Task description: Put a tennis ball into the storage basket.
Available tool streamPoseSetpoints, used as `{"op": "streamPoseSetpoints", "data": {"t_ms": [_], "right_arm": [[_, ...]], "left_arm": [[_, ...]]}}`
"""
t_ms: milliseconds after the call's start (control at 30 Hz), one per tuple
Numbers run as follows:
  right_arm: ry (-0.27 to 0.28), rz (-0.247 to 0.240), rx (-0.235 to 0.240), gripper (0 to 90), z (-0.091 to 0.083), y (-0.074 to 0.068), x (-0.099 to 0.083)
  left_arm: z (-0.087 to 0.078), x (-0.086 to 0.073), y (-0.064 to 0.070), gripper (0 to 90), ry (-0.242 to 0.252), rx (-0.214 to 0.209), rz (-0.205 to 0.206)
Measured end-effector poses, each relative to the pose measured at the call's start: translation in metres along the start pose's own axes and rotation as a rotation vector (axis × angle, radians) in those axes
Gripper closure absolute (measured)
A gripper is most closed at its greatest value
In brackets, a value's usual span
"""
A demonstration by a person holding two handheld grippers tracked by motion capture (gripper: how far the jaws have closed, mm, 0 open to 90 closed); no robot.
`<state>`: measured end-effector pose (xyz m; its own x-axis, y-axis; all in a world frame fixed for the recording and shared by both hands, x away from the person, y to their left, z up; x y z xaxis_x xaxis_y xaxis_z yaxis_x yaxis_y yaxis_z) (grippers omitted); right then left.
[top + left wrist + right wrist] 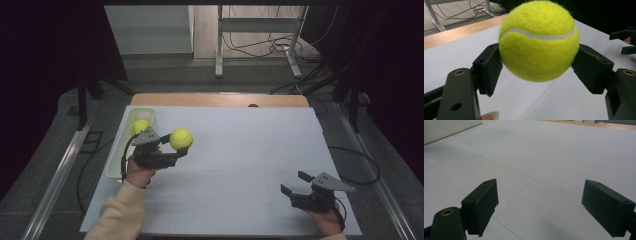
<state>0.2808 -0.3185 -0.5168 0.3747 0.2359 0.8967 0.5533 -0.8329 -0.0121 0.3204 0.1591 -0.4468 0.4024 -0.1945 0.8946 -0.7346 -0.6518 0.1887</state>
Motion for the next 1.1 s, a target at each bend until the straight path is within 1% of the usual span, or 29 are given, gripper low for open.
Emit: {"op": "streamPoseSetpoints", "data": {"t_ms": [133,267,467,633,867,1000,1100], "right_arm": [[-0.002,-0.001,0.000,14.2,0.000,0.000,0.000],[0.000,0.000,0.000,14.2,0.000,0.000,0.000],[-0.002,-0.001,0.000,14.2,0.000,0.000,0.000],[-0.003,-0.002,0.000,14.2,0.000,0.000,0.000],[-0.004,-0.004,-0.001,14.2,0.000,0.000,0.000],[-0.003,-0.004,-0.002,14.2,0.000,0.000,0.000],[-0.003,-0.003,-0.002,14.2,0.000,0.000,0.000]], "left_arm": [[-0.004,0.001,-0.003,26.5,0.007,0.012,-0.004],[-0.011,0.003,-0.006,26.5,0.025,0.029,-0.004],[-0.021,0.005,-0.012,26.5,0.045,0.051,-0.020],[-0.028,0.006,-0.015,26.5,0.058,0.067,-0.022],[-0.031,0.005,-0.019,26.5,0.064,0.079,-0.029],[-0.034,0.004,-0.019,26.5,0.061,0.091,-0.020],[-0.036,0.003,-0.020,26.5,0.060,0.099,-0.022]]}}
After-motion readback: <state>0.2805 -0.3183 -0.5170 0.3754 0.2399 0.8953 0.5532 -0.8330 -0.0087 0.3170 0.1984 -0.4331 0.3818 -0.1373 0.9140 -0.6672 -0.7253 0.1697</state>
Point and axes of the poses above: each handheld gripper's, and its own axes: z roughly forward along the jaws, x roughly out of its top, y roughly to its right, the point moved 2 cm from there along z, roughly forward along the jaws, and after that the axes turned 5 degrees about -x, right-handed, at the moved point
